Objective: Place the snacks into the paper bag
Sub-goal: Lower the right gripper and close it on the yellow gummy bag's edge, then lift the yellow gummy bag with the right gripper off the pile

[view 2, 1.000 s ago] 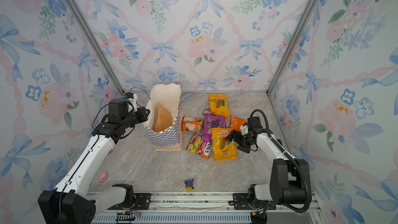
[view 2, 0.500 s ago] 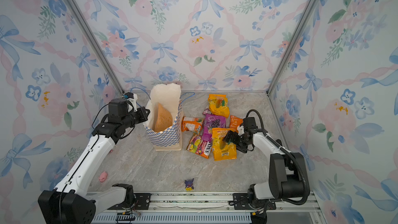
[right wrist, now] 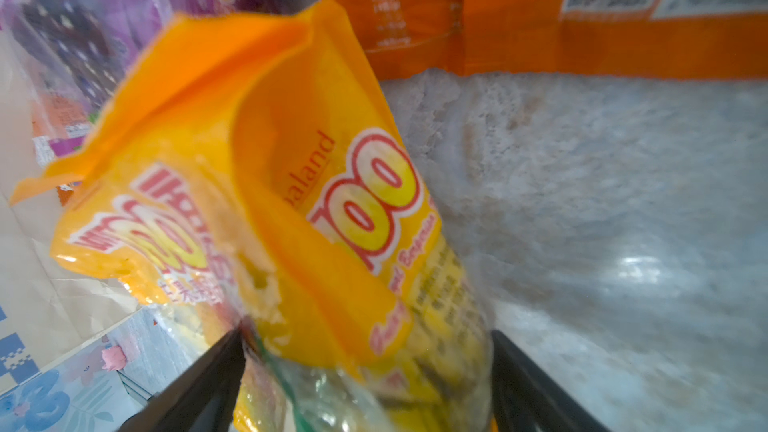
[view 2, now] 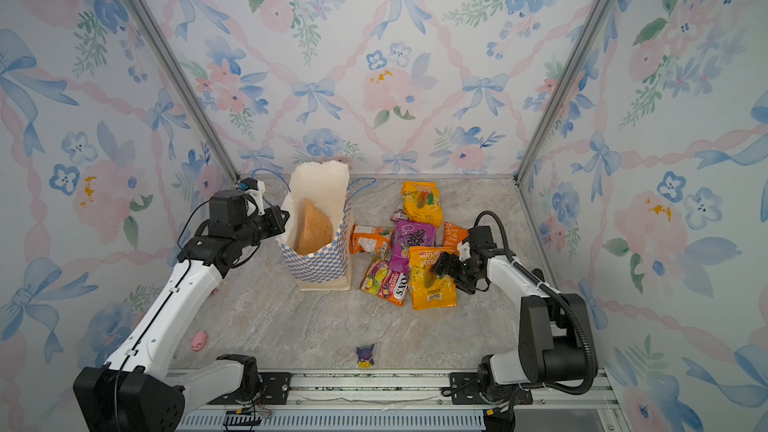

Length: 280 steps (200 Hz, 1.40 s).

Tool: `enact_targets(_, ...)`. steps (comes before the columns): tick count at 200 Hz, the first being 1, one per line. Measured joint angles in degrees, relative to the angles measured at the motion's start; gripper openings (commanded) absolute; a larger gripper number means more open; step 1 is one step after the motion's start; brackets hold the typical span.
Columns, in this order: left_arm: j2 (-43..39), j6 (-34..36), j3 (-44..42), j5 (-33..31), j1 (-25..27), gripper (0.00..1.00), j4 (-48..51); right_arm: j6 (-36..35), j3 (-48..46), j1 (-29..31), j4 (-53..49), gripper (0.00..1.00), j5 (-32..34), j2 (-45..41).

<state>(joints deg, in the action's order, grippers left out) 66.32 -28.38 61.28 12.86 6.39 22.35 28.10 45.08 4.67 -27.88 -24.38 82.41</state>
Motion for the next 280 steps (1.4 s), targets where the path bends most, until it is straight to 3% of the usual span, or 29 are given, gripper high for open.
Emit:
enact_targets(54, 0.0, 0.0, 0.0, 0.0, 0.0, 0.0, 0.0, 0.0, 0.0, 0.0, 0.1, 0.76, 0.0, 0.0)
enact_targets(138, 0.0, 0.0, 0.0, 0.0, 0.0, 0.0, 0.0, 0.0, 0.1, 0.0, -0.8, 0.5, 0.0, -1.0)
enact_targets(176, 0.0, 0.0, 0.0, 0.0, 0.0, 0.0, 0.0, -0.2, 0.6, 0.0, -1.9, 0.33, -0.6, -2.2)
enact_targets(280, 0.0, 0.0, 0.0, 0.0, 0.0, 0.0, 0.0, -0.4, 2.6, 0.0, -4.3, 0.05, -2.4, -3.1)
